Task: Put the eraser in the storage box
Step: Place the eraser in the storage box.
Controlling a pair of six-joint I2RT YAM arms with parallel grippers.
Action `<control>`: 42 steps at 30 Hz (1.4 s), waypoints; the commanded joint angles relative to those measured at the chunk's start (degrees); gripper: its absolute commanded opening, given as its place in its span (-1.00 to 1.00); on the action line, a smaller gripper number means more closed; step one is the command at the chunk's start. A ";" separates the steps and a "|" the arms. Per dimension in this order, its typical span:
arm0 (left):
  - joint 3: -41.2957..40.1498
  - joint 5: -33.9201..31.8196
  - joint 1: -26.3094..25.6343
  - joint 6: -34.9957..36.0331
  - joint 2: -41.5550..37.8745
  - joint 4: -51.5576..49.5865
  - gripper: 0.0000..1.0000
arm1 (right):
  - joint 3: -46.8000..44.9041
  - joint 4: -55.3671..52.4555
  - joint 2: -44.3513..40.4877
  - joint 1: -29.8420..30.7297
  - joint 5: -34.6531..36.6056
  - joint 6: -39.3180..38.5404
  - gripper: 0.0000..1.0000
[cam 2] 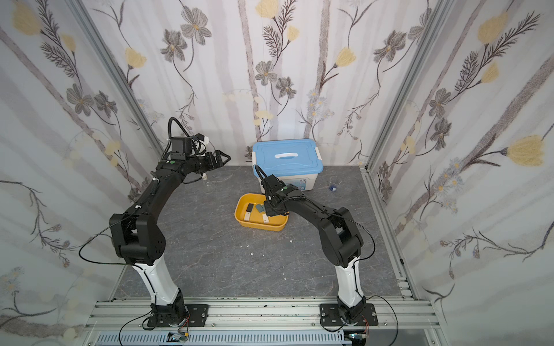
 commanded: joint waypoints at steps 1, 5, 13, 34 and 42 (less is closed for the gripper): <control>1.26 -1.89 -0.49 2.97 1.26 -3.58 1.00 | -0.12 -0.34 1.21 -0.23 -1.72 -1.76 -0.45; 0.83 -1.91 -0.77 3.37 1.36 -3.53 1.00 | -0.31 -0.17 2.67 -0.50 -2.51 -1.51 -0.44; 0.66 -2.17 -0.75 4.80 1.32 -4.17 1.00 | 2.10 -0.21 5.94 -1.05 -3.89 -1.06 -0.43; -0.68 -1.47 -0.08 4.91 0.17 -3.95 1.00 | 4.17 -4.17 8.53 -1.83 -4.34 -2.11 -0.38; -1.72 -1.56 0.20 5.00 -0.68 -3.87 1.00 | 4.60 -4.37 9.05 -1.92 -4.43 -2.07 -0.18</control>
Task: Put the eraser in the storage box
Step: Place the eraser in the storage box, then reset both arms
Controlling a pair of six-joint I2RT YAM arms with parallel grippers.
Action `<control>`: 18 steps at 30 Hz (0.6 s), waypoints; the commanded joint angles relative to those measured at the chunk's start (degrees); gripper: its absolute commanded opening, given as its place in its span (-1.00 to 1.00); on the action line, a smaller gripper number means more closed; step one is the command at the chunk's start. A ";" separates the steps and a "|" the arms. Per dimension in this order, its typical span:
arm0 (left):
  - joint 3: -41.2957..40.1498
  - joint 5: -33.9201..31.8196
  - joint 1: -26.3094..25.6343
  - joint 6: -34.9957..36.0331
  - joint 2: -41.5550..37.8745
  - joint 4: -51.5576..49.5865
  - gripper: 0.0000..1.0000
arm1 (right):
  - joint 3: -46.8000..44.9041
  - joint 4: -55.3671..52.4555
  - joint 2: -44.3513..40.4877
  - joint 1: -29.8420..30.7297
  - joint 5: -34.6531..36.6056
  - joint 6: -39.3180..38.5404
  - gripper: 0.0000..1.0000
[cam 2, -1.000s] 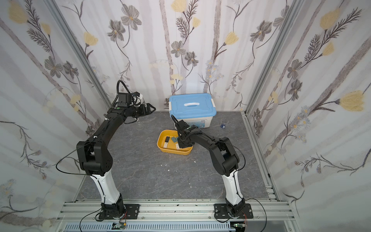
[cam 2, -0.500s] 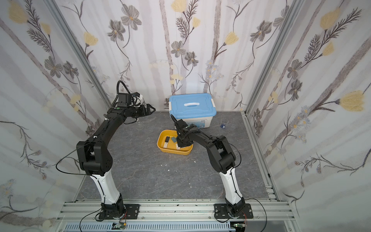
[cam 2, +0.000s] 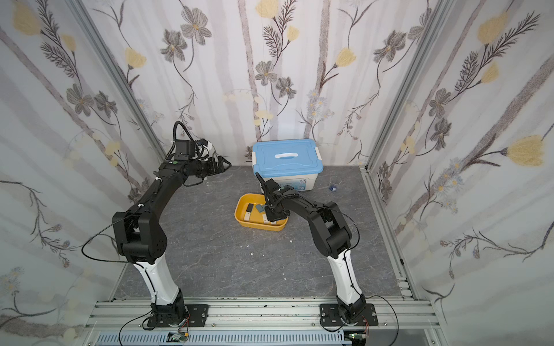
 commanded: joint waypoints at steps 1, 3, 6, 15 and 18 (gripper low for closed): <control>-0.47 0.44 0.29 1.00 -0.94 0.83 1.00 | 0.35 -0.11 0.07 -0.02 -0.30 -0.67 -0.16; -0.83 0.39 0.38 0.98 -1.35 0.84 1.00 | 0.35 0.00 -0.49 0.06 -0.21 -0.68 -0.13; -1.25 0.19 0.38 0.87 -1.89 0.83 1.00 | 0.35 0.55 -2.36 0.15 0.78 -0.57 -0.04; -4.12 -3.22 0.51 0.03 -5.60 1.95 1.00 | -2.96 8.90 -15.88 0.93 1.20 -1.80 0.57; -8.19 -6.16 0.69 0.22 -8.37 3.26 1.00 | -8.92 16.97 -23.16 0.83 0.85 -2.25 0.79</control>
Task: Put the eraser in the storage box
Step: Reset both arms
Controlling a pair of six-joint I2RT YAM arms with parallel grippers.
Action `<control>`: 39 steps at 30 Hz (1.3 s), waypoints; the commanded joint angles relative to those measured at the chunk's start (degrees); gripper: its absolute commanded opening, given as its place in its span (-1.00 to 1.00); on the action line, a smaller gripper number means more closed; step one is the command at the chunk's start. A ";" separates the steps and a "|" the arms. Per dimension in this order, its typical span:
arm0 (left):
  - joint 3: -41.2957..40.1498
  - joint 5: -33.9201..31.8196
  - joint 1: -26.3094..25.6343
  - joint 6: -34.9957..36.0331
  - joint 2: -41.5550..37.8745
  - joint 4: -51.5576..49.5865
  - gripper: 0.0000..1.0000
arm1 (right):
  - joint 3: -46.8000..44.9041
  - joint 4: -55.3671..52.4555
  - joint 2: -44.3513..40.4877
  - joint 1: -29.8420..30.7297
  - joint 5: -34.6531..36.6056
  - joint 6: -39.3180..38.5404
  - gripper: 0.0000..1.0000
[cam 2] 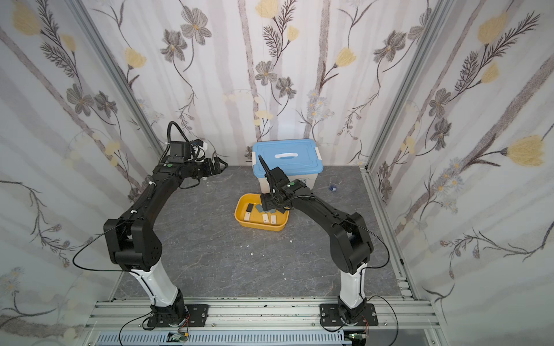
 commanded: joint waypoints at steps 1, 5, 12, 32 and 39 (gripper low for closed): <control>-3.97 -3.96 0.33 0.30 -3.06 2.52 1.00 | -5.11 12.05 -6.44 -0.04 0.49 -1.67 0.86; -13.21 -8.73 0.38 -0.91 -9.17 7.06 1.00 | -11.85 20.36 -13.63 -0.64 -0.90 -1.36 0.99; -32.77 -25.74 0.22 -3.55 -20.08 17.87 1.00 | -28.44 30.30 -30.15 -4.60 4.58 -3.41 0.99; -66.76 -53.79 -4.32 5.10 -27.54 57.32 1.00 | -75.36 84.32 -43.42 -29.64 23.11 -12.66 0.99; -69.18 -55.92 -4.35 6.97 -30.07 57.38 1.00 | -79.67 102.44 -34.91 -32.55 15.55 -15.56 0.99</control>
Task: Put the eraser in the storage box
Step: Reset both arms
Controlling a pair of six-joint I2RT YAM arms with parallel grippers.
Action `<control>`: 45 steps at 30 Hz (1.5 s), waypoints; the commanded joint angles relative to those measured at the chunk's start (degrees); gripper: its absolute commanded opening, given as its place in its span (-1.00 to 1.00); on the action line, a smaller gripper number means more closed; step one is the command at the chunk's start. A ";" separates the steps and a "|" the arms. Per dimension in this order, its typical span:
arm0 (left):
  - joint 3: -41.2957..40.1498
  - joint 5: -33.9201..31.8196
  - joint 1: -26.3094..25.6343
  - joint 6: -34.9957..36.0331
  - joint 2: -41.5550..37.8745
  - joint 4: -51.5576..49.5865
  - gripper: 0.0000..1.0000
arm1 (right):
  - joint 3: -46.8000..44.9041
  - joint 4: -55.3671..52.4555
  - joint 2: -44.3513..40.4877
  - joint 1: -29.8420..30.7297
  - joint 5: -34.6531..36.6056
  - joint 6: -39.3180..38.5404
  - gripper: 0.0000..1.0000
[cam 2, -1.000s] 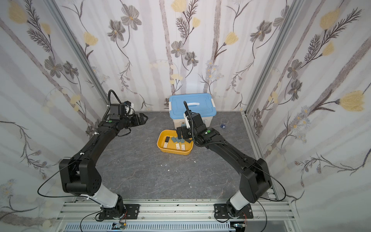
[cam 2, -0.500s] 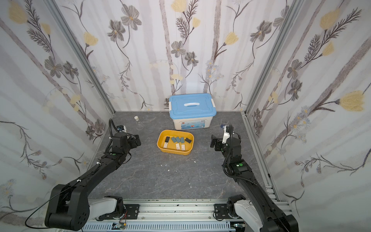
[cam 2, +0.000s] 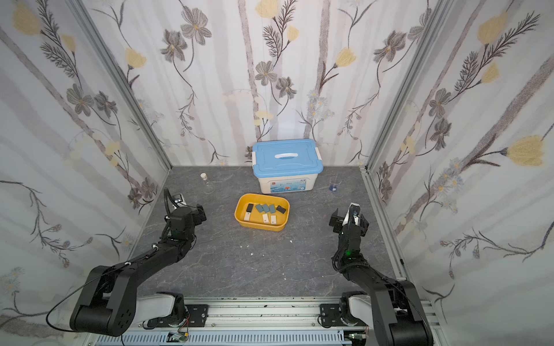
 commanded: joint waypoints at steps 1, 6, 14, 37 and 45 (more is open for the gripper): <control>-0.52 -2.07 0.01 1.10 -0.70 2.14 1.00 | -1.49 17.18 4.30 -1.18 -5.60 -2.48 0.99; -0.46 -2.01 -0.23 1.81 -0.75 0.50 1.00 | -1.71 21.52 8.47 -1.88 -12.44 -4.62 0.99; -1.81 -3.19 -0.29 4.98 7.51 10.01 1.00 | 0.05 16.96 7.88 -4.05 -17.70 -3.76 0.99; -4.08 24.17 7.65 6.32 16.37 22.62 1.00 | 0.07 16.67 7.77 -4.06 -17.79 -3.63 0.99; -3.44 24.01 8.29 5.40 16.44 21.48 1.00 | 0.14 16.58 7.70 -4.14 -18.05 -3.60 0.99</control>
